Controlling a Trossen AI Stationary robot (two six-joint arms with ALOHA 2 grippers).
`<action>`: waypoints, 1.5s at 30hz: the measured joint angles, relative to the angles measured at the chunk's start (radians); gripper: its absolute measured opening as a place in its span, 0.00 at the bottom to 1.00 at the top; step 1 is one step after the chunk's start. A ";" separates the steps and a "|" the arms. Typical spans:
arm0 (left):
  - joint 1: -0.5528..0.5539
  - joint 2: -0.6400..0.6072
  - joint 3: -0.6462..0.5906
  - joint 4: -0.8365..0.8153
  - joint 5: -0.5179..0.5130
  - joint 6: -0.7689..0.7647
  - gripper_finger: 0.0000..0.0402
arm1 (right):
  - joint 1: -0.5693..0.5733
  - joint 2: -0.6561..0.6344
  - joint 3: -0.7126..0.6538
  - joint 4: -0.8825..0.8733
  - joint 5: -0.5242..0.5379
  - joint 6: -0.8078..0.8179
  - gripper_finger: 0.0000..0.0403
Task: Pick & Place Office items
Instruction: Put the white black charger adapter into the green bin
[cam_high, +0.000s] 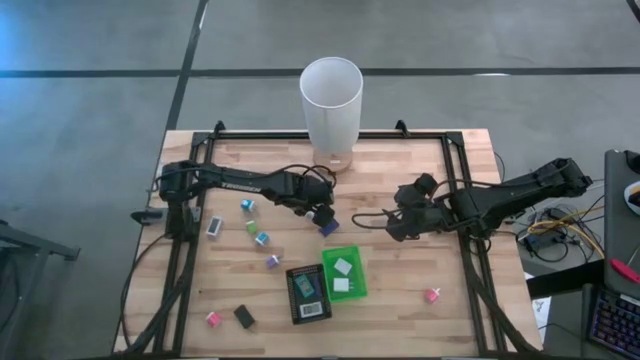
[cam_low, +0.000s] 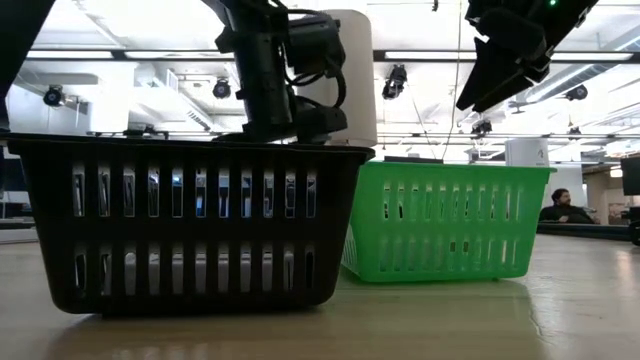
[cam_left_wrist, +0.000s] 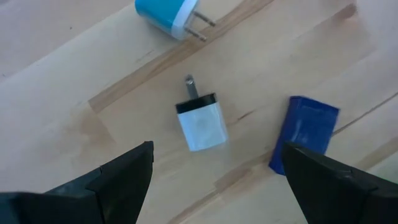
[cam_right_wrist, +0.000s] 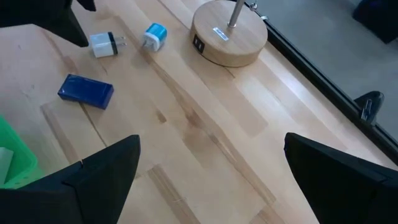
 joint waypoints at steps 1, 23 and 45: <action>0.000 0.001 0.000 -0.002 0.000 -0.001 0.87 | 0.000 0.000 0.000 0.000 0.000 0.001 0.97; 0.017 0.073 -0.001 0.050 0.016 -0.019 0.87 | 0.000 0.001 0.000 0.005 -0.003 0.000 0.97; 0.034 0.100 -0.001 0.079 0.026 -0.116 0.55 | 0.000 0.001 0.000 0.019 -0.003 0.000 0.97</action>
